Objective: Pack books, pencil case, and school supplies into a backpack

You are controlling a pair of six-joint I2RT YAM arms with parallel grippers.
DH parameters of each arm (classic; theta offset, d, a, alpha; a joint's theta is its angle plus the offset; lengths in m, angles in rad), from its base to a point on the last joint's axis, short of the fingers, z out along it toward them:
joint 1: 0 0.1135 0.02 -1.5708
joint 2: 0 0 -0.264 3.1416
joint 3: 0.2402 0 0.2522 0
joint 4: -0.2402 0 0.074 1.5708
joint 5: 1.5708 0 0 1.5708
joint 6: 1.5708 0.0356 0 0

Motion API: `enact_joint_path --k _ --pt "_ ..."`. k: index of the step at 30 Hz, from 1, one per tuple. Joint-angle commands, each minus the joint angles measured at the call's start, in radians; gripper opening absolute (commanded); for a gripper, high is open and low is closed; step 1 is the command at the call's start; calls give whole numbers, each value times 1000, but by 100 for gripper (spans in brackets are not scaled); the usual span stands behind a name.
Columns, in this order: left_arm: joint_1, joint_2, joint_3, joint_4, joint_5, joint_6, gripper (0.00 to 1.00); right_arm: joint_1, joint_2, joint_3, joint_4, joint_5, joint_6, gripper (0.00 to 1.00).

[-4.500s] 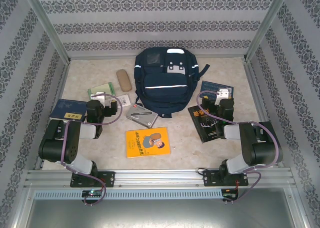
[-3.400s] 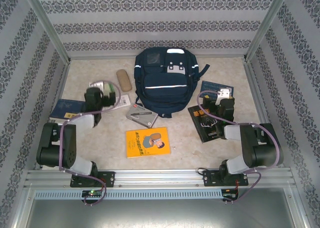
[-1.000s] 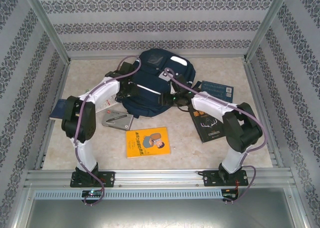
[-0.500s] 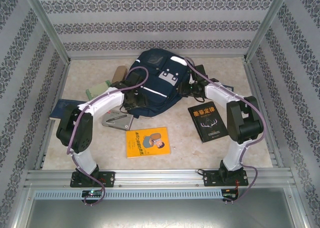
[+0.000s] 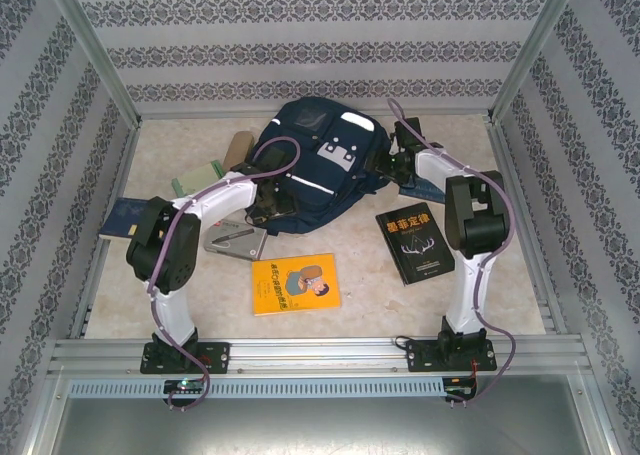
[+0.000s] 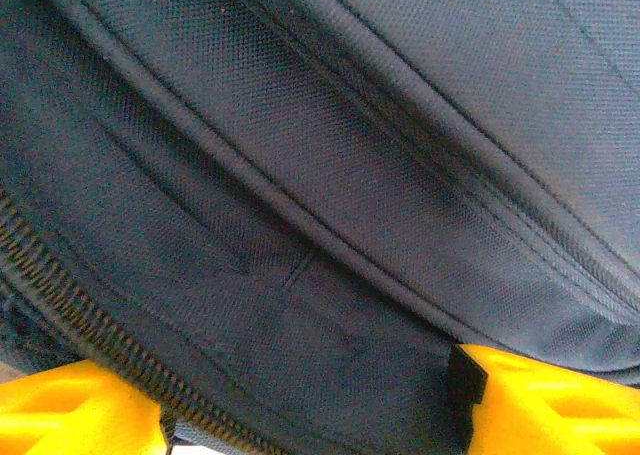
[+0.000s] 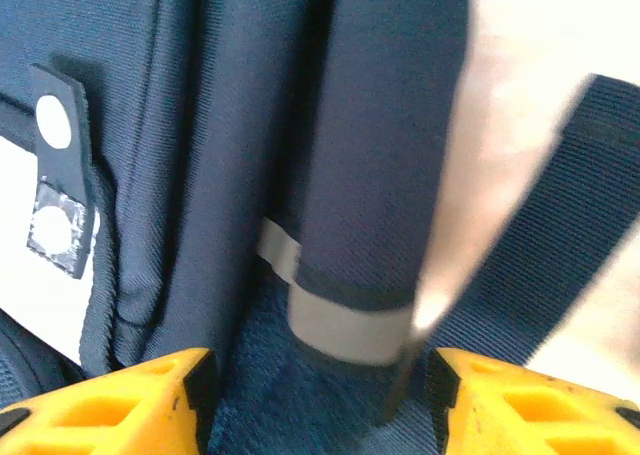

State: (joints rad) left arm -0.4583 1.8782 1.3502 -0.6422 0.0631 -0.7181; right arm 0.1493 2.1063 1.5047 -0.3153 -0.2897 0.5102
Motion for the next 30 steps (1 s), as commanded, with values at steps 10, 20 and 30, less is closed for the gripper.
enact_joint_path --k 10,20,30 --pt "2 96 115 -51 -98 32 2 4 -17 -26 96 -106 118 0" --pt "82 136 273 -115 -169 126 0 34 -254 -220 109 -112 146 0" --pt "144 209 436 -149 -191 219 26 190 -330 -345 172 -97 271 0"
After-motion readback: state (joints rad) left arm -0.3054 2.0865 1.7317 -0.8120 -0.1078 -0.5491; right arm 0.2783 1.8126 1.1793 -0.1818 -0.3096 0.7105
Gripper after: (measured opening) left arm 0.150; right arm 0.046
